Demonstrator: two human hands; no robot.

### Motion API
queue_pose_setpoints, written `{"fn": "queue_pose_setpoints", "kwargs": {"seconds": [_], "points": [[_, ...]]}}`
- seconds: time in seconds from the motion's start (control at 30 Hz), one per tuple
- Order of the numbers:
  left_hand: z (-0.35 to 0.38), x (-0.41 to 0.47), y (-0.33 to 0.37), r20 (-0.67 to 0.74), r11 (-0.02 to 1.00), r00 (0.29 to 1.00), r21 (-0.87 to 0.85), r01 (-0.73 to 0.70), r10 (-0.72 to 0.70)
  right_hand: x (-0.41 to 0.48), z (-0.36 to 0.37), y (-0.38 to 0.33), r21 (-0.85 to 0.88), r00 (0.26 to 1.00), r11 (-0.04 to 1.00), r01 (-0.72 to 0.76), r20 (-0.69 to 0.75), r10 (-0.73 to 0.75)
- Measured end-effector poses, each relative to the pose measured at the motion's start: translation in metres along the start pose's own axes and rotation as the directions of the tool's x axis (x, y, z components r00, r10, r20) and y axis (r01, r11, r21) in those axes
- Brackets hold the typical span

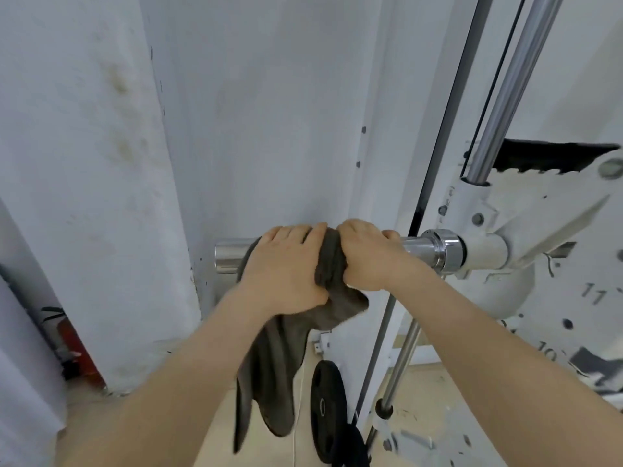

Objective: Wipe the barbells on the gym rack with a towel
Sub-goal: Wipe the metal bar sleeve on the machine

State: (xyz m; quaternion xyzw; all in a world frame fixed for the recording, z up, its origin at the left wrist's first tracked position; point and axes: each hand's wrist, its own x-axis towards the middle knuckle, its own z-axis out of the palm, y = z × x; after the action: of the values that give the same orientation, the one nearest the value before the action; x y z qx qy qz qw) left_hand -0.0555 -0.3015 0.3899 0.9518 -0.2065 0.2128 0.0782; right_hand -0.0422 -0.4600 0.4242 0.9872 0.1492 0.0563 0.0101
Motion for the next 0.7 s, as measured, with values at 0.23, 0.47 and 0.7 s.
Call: {"fn": "queue_pose_setpoints", "kwargs": {"seconds": [0.23, 0.47, 0.7], "points": [[-0.036, -0.013, -0.061, -0.147, 0.825, 0.850, -0.371, 0.426, -0.505, -0.022, 0.020, -0.079, 0.191, 0.884, 0.971, 0.146, -0.466, -0.041], [-0.004, -0.029, -0.065, 0.037, 0.516, 0.717, -0.668, 0.536, -0.696, 0.028, 0.018, -0.088, 0.086, 0.952, 0.996, 0.038, -0.305, -0.010], [0.020, -0.044, -0.068, -0.269, 0.632, 0.784, -0.750, 0.194, -0.559, 0.061, 0.001, -0.086, 0.210, 0.999, 0.977, -0.042, 0.042, 0.033]]}}
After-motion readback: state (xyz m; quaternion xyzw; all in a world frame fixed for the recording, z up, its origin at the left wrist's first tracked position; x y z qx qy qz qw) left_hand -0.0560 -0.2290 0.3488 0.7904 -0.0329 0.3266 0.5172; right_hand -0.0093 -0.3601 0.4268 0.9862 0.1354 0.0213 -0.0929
